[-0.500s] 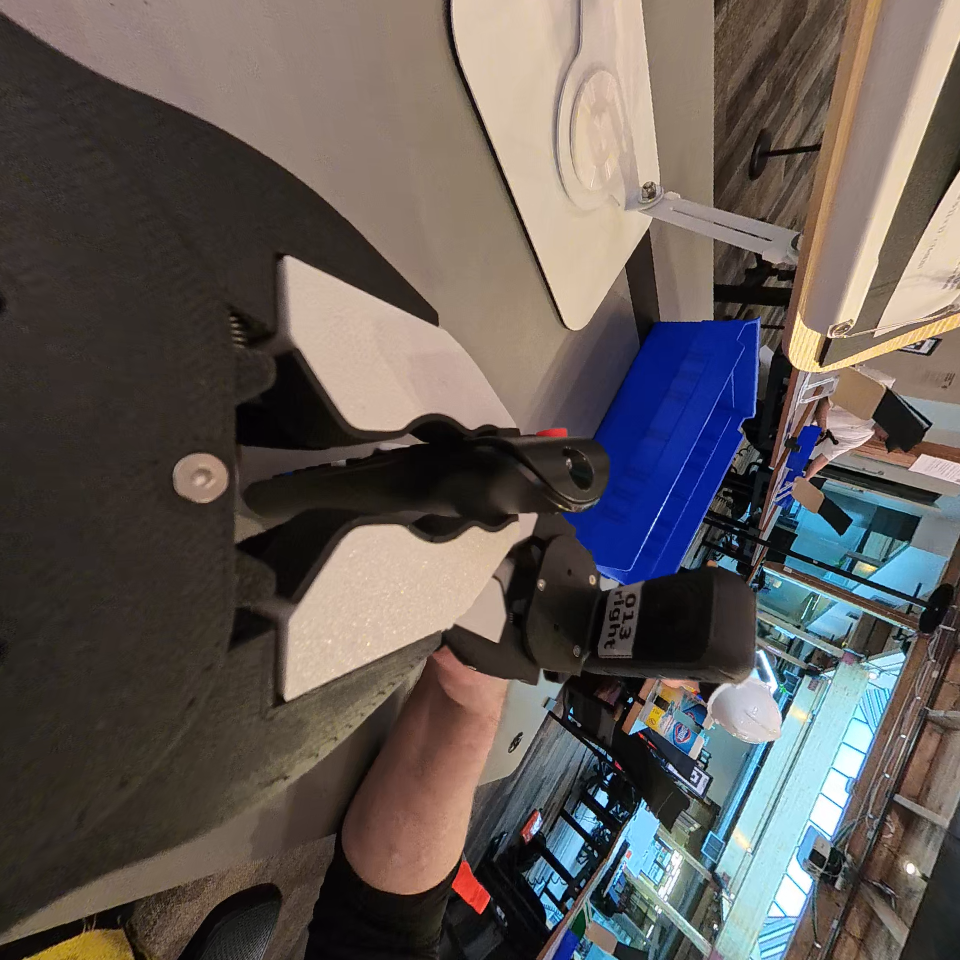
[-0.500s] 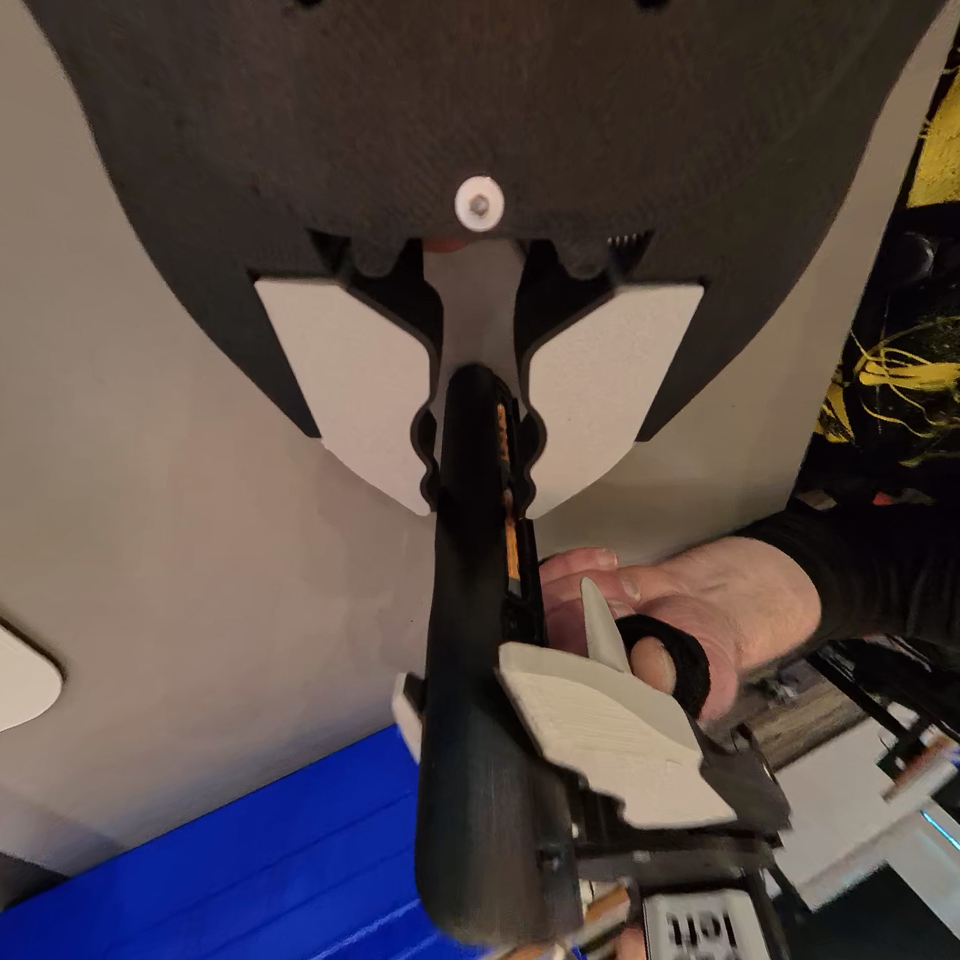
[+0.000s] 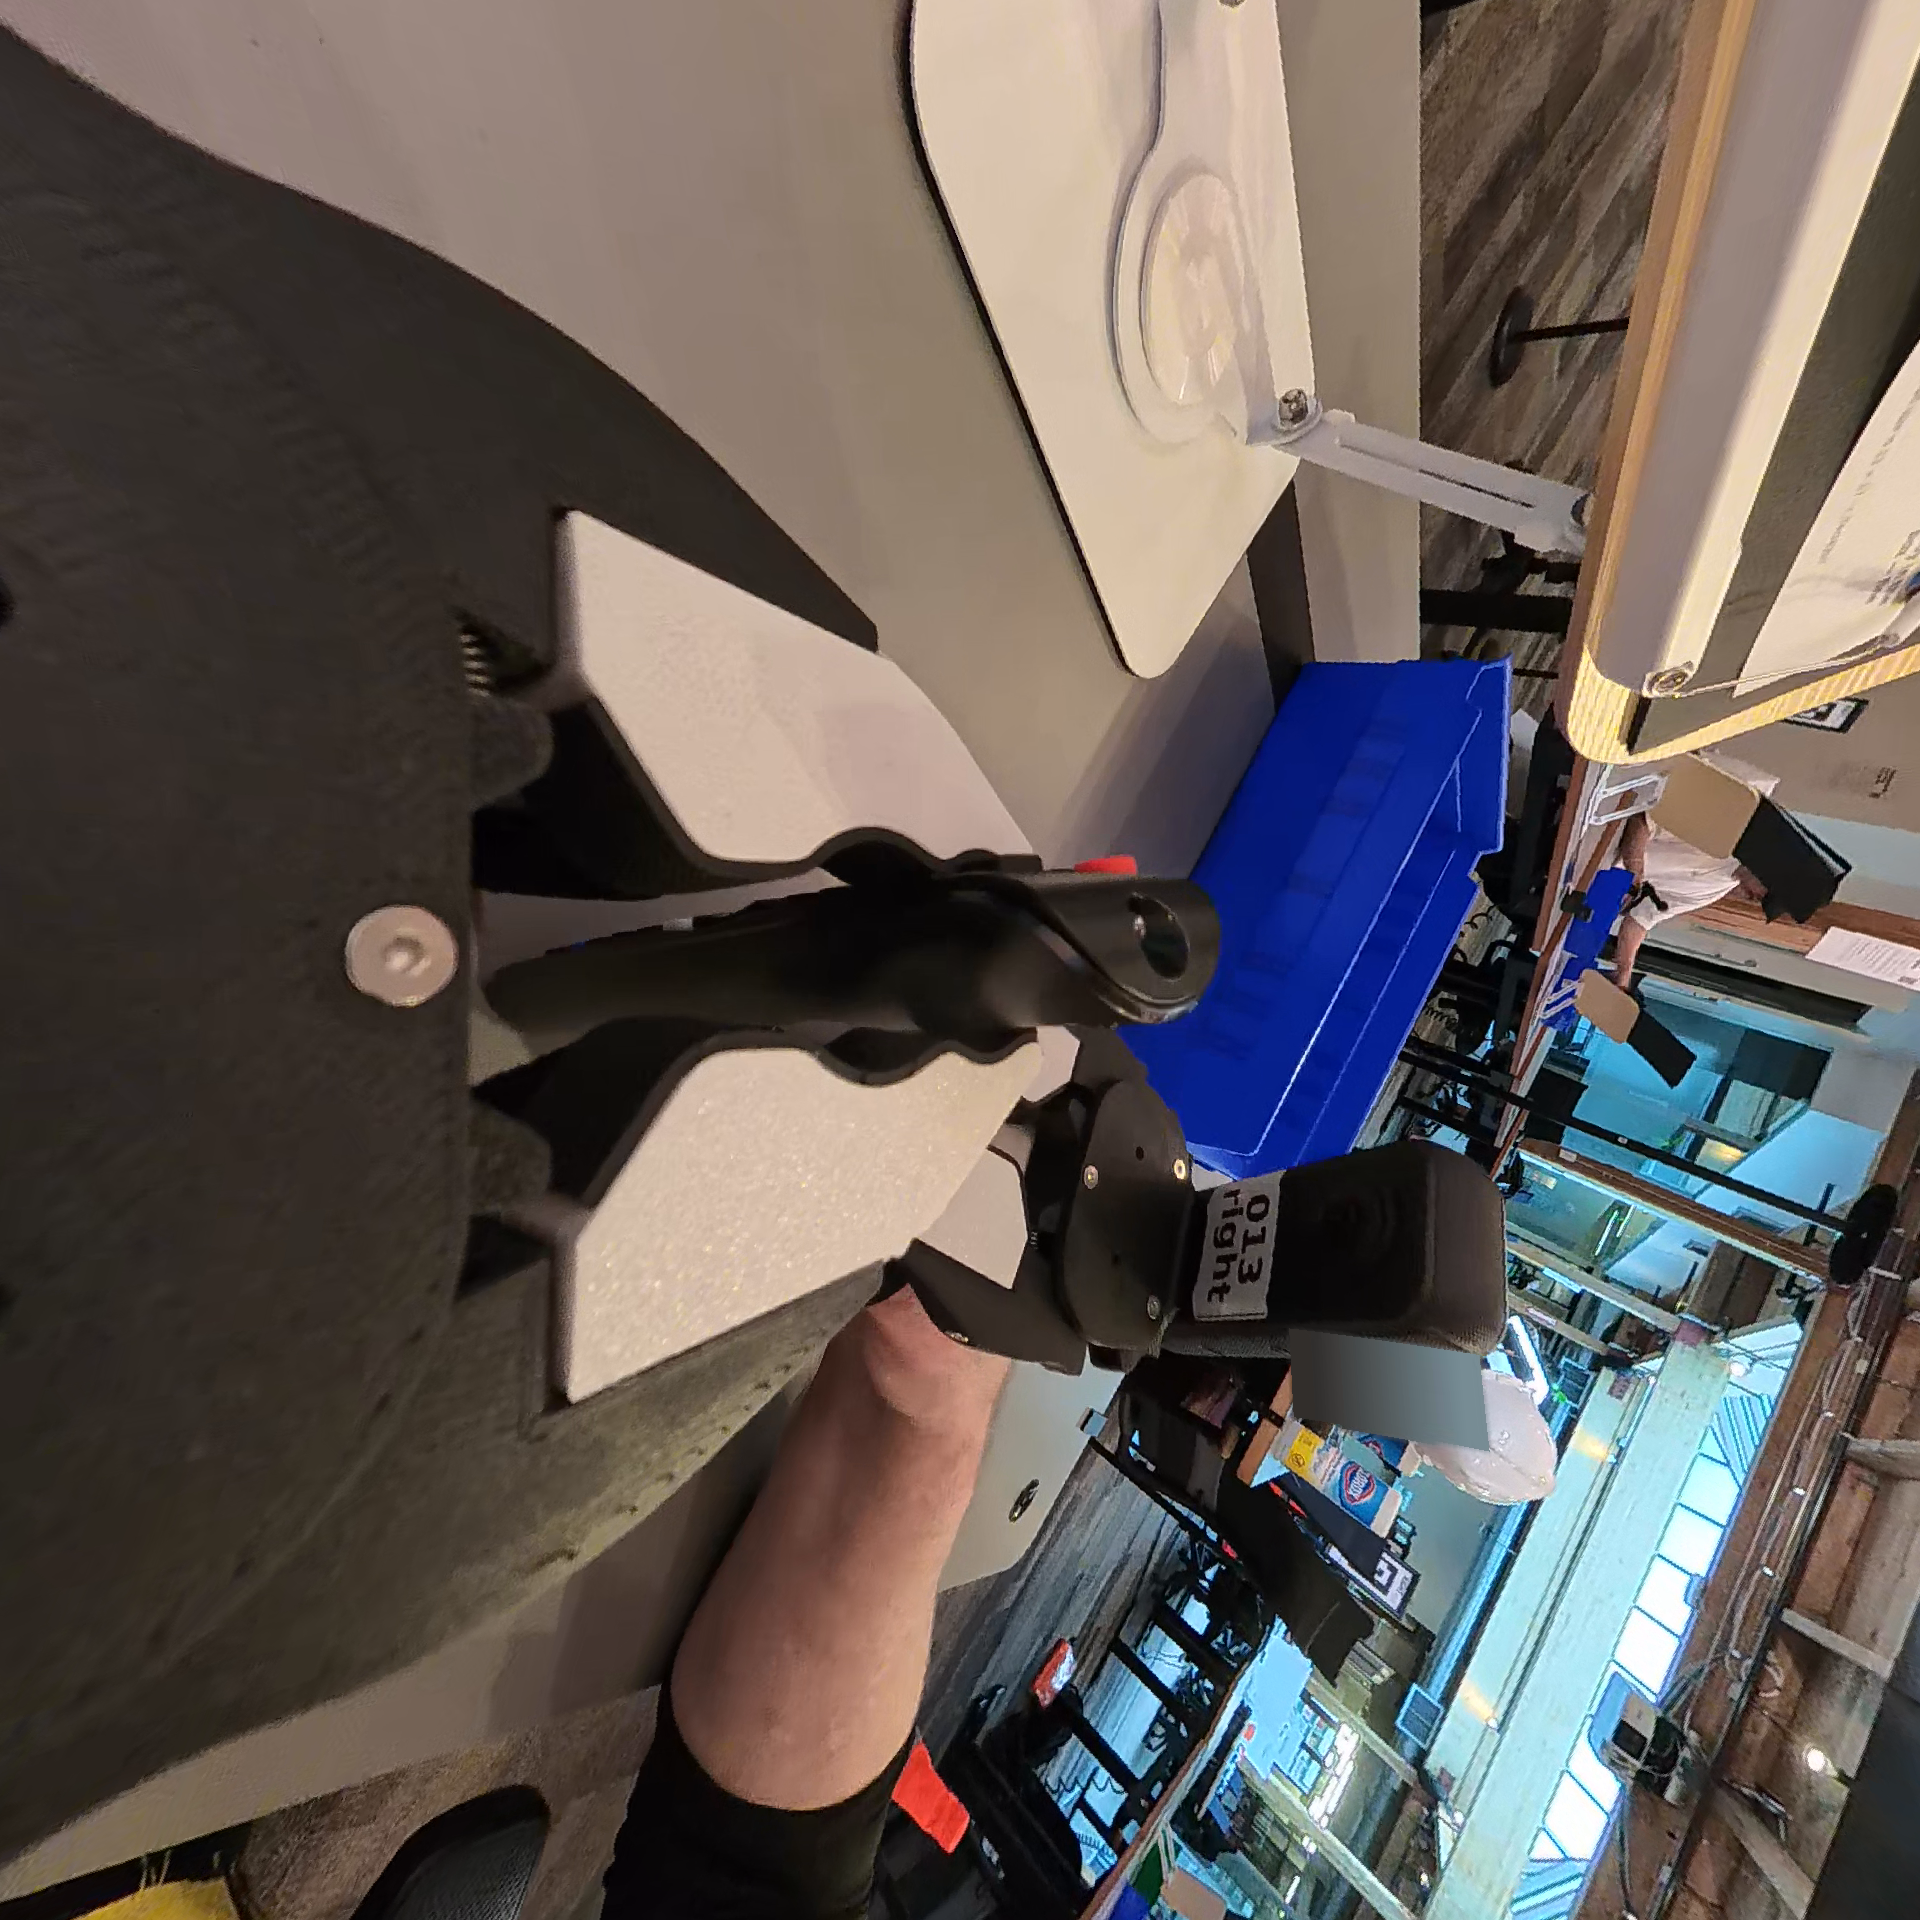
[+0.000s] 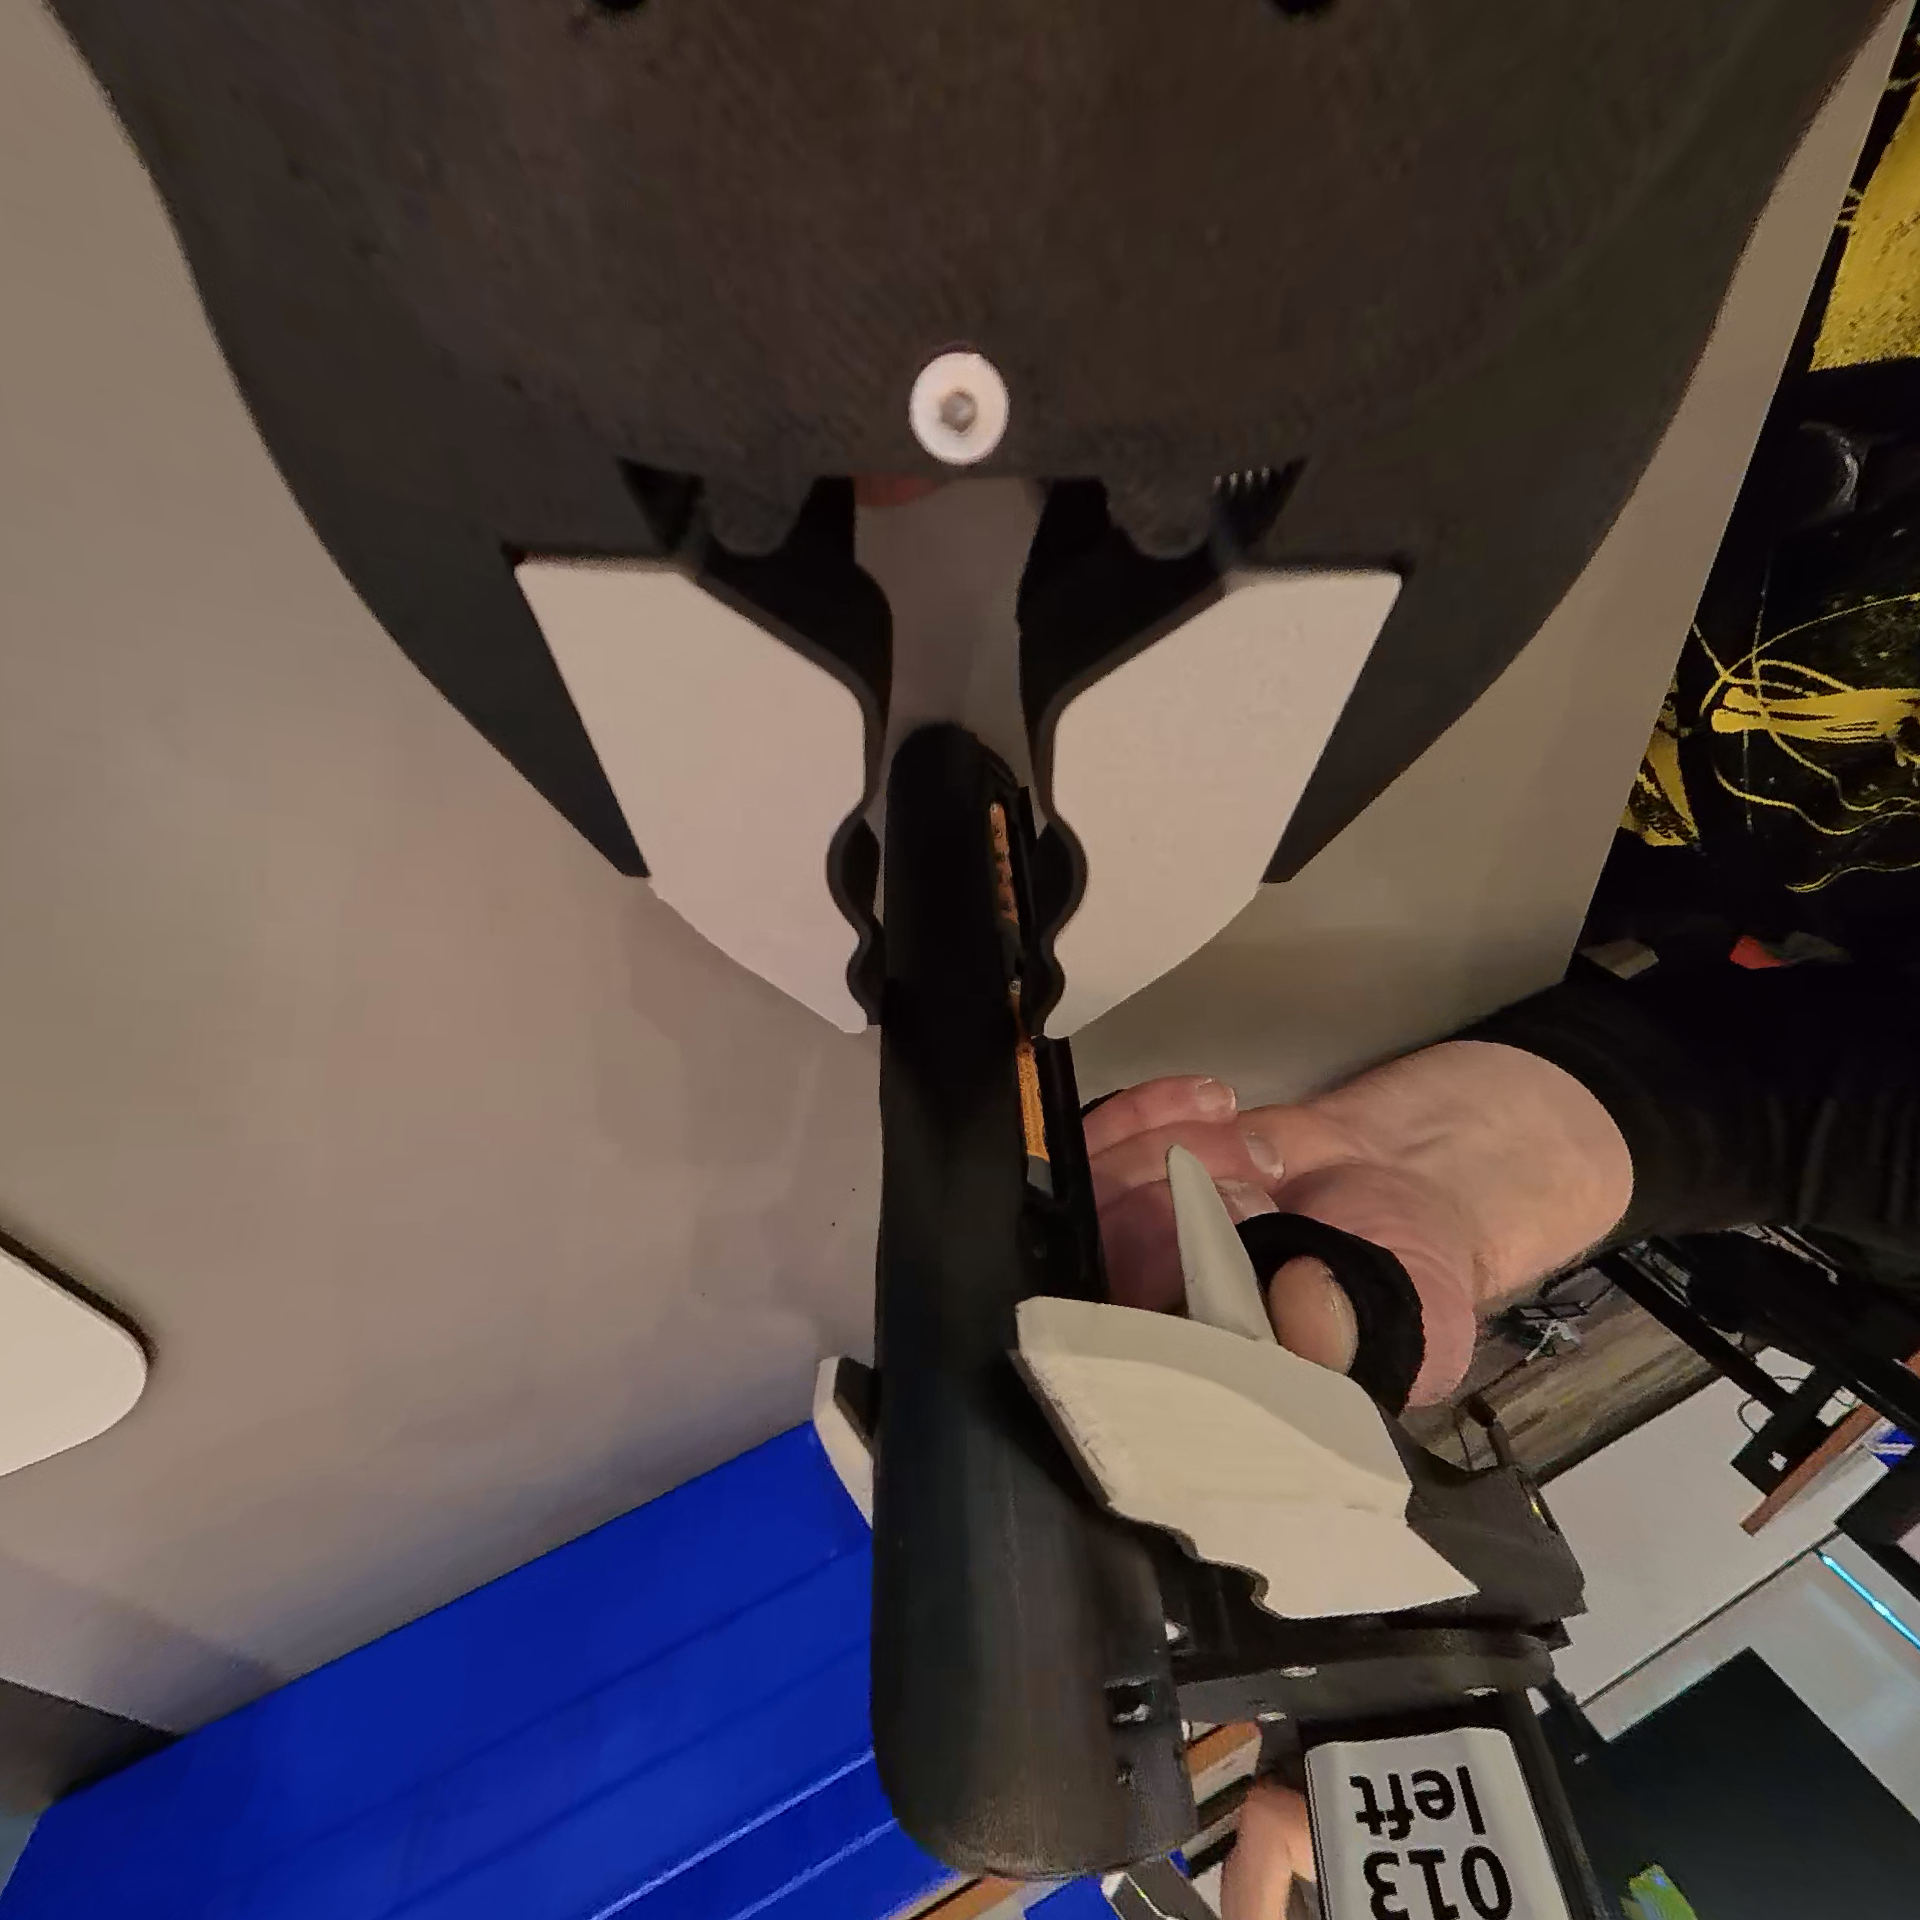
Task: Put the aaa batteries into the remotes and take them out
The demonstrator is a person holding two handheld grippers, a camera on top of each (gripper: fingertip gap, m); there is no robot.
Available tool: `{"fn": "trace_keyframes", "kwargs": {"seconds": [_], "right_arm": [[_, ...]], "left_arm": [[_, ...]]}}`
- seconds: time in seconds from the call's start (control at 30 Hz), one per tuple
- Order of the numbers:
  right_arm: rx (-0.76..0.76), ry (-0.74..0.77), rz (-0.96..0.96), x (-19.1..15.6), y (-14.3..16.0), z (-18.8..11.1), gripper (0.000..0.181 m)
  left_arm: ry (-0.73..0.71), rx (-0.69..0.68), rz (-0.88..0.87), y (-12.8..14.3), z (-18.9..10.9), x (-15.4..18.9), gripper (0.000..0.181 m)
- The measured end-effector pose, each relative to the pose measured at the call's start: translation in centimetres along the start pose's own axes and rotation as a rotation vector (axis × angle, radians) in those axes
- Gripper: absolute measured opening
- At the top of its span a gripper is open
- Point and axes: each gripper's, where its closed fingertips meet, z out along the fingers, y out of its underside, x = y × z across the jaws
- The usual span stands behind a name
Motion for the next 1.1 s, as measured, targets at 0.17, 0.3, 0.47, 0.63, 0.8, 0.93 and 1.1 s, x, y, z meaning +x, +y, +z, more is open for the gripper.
{"fn": "trace_keyframes", "kwargs": {"seconds": [0.17, 0.3, 0.47, 0.63, 0.8, 0.93, 1.1], "right_arm": [[-0.043, 0.044, 0.0, 0.2, 0.2, 0.2, 0.024], [-0.095, 0.092, -0.033, 0.5, 0.4, 0.4, 0.025], [-0.212, 0.167, -0.106, 0.6, 0.6, 0.5, 0.025], [-0.271, 0.213, -0.16, 0.9, 0.3, 1.1, 0.025], [-0.171, 0.18, -0.16, 0.7, 0.0, 0.7, 0.031], [0.047, 0.108, -0.012, 0.1, -3.1, -0.6, 0.039], [0.153, -0.013, 0.194, 0.3, -4.3, -0.4, 0.043]], "left_arm": [[-0.015, 0.01, -0.031, 0.0, 0.0, -0.4, 0.025], [-0.032, 0.018, -0.047, 0.0, 0.0, -0.8, 0.025], [-0.058, 0.029, -0.049, 0.0, -0.1, -1.1, 0.025], [-0.065, 0.042, -0.047, -0.3, -0.7, -1.8, 0.024], [-0.097, 0.051, -0.039, -0.4, -0.9, -2.5, 0.025], [-0.113, 0.062, -0.002, -0.8, -0.8, -2.2, 0.025], [-0.123, 0.047, 0.109, -0.9, -0.5, -1.1, 0.026]]}}
